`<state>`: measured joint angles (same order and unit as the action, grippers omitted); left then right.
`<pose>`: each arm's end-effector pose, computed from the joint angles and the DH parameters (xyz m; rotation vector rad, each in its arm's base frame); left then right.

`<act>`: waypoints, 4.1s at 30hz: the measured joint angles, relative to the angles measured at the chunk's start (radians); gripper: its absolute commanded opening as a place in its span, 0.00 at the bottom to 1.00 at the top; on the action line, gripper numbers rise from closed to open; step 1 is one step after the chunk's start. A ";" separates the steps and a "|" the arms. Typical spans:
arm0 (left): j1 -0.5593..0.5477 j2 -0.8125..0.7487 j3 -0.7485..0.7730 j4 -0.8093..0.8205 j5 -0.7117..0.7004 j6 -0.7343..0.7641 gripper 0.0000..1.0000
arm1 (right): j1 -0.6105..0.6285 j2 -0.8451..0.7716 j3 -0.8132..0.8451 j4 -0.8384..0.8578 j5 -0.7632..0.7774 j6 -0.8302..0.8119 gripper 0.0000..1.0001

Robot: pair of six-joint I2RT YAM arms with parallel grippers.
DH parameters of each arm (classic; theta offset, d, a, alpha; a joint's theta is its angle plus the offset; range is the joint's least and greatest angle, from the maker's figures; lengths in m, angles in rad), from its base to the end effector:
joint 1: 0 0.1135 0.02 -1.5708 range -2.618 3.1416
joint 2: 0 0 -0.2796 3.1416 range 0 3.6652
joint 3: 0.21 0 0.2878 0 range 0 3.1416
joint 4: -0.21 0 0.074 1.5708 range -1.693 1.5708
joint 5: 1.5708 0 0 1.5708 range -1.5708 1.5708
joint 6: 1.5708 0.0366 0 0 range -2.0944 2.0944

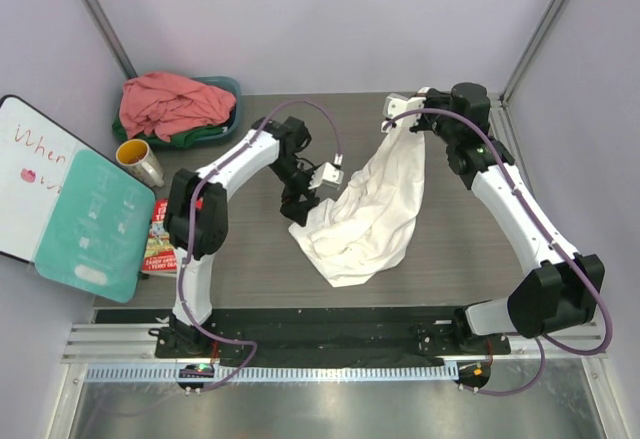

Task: Fold and stack the t-shirts
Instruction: Flatten the tshirt out

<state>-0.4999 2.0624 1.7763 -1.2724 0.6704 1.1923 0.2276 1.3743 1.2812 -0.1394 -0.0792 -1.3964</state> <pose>0.3754 -0.2310 0.2354 2.0734 1.8279 -0.9000 0.3489 0.0838 0.3958 -1.3956 1.2426 -0.7532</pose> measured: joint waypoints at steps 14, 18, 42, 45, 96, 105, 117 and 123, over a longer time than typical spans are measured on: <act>-0.068 -0.024 -0.262 0.286 -0.048 -0.262 0.78 | -0.013 0.001 0.002 0.003 -0.019 0.008 0.01; -0.068 -0.031 -0.261 0.336 -0.057 -0.297 0.77 | -0.014 0.001 0.002 0.004 -0.019 0.012 0.01; -0.097 0.037 -0.156 0.218 -0.031 -0.242 0.58 | -0.053 0.001 0.002 0.013 -0.020 0.014 0.01; -0.100 0.037 -0.165 0.217 -0.031 -0.241 0.52 | -0.054 0.001 0.002 0.014 -0.020 0.016 0.01; 0.216 -0.635 0.081 0.946 -0.720 0.174 0.00 | -0.122 -0.035 0.397 0.319 0.167 0.157 0.01; 0.222 -0.712 0.106 0.994 -0.676 0.182 0.00 | -0.122 -0.117 0.510 0.314 0.159 0.122 0.01; 0.340 -0.353 0.315 0.938 -0.557 0.305 0.00 | -0.240 0.147 0.596 0.114 0.082 0.021 0.01; 0.338 -0.187 0.438 0.938 -0.502 0.357 0.00 | -0.350 0.343 0.773 0.078 0.008 0.003 0.01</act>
<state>-0.1619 1.8751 2.2143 -0.3340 0.1684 1.5497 -0.1226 1.7168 2.0544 -0.0616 -0.0711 -1.3937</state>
